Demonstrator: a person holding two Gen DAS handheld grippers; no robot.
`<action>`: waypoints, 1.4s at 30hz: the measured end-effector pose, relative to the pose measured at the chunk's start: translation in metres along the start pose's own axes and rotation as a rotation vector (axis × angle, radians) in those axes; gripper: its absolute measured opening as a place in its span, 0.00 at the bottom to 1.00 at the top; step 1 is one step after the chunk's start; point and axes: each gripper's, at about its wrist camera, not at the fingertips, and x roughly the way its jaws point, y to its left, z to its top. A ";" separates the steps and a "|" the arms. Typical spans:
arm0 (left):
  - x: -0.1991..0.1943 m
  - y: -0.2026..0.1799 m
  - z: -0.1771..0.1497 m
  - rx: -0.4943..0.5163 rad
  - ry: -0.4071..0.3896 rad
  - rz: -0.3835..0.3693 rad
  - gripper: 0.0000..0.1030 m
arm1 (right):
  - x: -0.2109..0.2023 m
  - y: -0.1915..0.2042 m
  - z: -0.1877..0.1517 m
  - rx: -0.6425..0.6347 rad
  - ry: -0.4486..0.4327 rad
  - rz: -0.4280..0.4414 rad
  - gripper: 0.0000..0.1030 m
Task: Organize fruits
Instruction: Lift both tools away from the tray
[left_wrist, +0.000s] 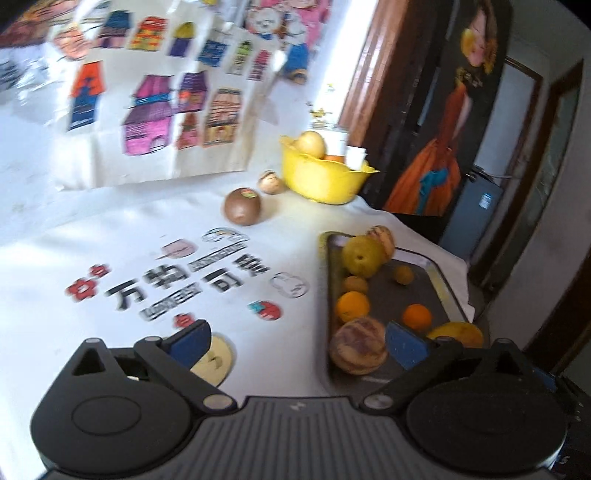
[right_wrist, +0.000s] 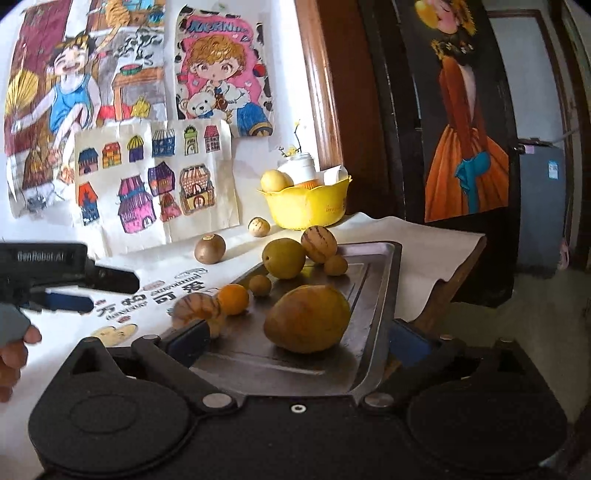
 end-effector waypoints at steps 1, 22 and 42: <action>-0.003 0.004 -0.001 -0.006 0.003 0.004 1.00 | -0.003 0.002 -0.001 0.014 0.004 -0.002 0.99; -0.053 0.075 -0.022 -0.033 0.077 0.119 1.00 | -0.030 0.091 -0.017 0.042 0.215 0.045 0.99; -0.036 0.112 0.045 0.109 -0.006 0.082 1.00 | 0.046 0.127 0.163 0.084 0.362 0.158 0.99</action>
